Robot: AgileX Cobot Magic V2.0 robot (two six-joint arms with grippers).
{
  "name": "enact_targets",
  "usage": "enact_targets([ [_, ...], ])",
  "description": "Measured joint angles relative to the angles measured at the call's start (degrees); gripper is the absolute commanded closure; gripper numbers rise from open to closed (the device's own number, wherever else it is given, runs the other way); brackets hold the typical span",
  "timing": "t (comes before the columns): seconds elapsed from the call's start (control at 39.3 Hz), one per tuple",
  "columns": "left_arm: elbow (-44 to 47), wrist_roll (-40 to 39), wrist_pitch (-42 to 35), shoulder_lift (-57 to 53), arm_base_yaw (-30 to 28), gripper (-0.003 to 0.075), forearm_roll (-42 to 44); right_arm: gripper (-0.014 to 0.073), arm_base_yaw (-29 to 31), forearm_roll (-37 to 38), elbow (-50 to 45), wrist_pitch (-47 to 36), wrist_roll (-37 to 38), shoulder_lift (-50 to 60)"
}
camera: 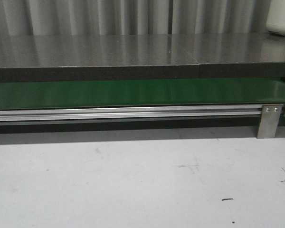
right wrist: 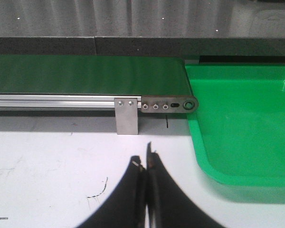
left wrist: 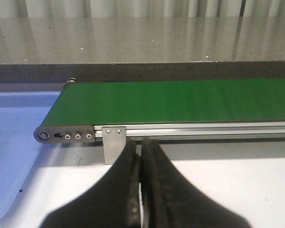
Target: Move button from left to right
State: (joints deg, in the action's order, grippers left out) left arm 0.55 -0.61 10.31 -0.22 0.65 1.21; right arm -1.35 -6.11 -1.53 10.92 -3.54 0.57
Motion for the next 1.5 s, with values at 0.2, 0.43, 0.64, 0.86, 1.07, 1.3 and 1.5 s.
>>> enact_targets([
  [0.2, 0.0, 0.0, 0.0, 0.0, 0.0, 0.0741, 0.0, 0.0662, 0.0, 0.0, 0.0, 0.0, 0.0, 0.0],
  [0.43, 0.0, 0.0, 0.0, 0.0, 0.0, 0.0741, 0.0, 0.0662, 0.0, 0.0, 0.0, 0.0, 0.0, 0.0],
  [0.64, 0.0, 0.0, 0.0, 0.0, 0.0, 0.0741, 0.0, 0.0662, 0.0, 0.0, 0.0, 0.0, 0.0, 0.0],
  [0.86, 0.0, 0.0, 0.0, 0.0, 0.0, 0.0741, 0.0, 0.0662, 0.0, 0.0, 0.0, 0.1, 0.0, 0.0],
  [1.07, 0.0, 0.0, -0.3, 0.0, 0.0, 0.0741, 0.0, 0.0662, 0.0, 0.0, 0.0, 0.1, 0.0, 0.0],
  [1.3, 0.0, 0.0, -15.4, 0.0, 0.0, 0.0741, -2.8, 0.0662, 0.0, 0.0, 0.0, -2.6, 0.0, 0.0],
  [1.5, -5.9, 0.0, -18.1, 0.0, 0.0, 0.0741, -2.7, 0.0662, 0.0, 0.0, 8.4, -2.6, 0.0, 0.0],
])
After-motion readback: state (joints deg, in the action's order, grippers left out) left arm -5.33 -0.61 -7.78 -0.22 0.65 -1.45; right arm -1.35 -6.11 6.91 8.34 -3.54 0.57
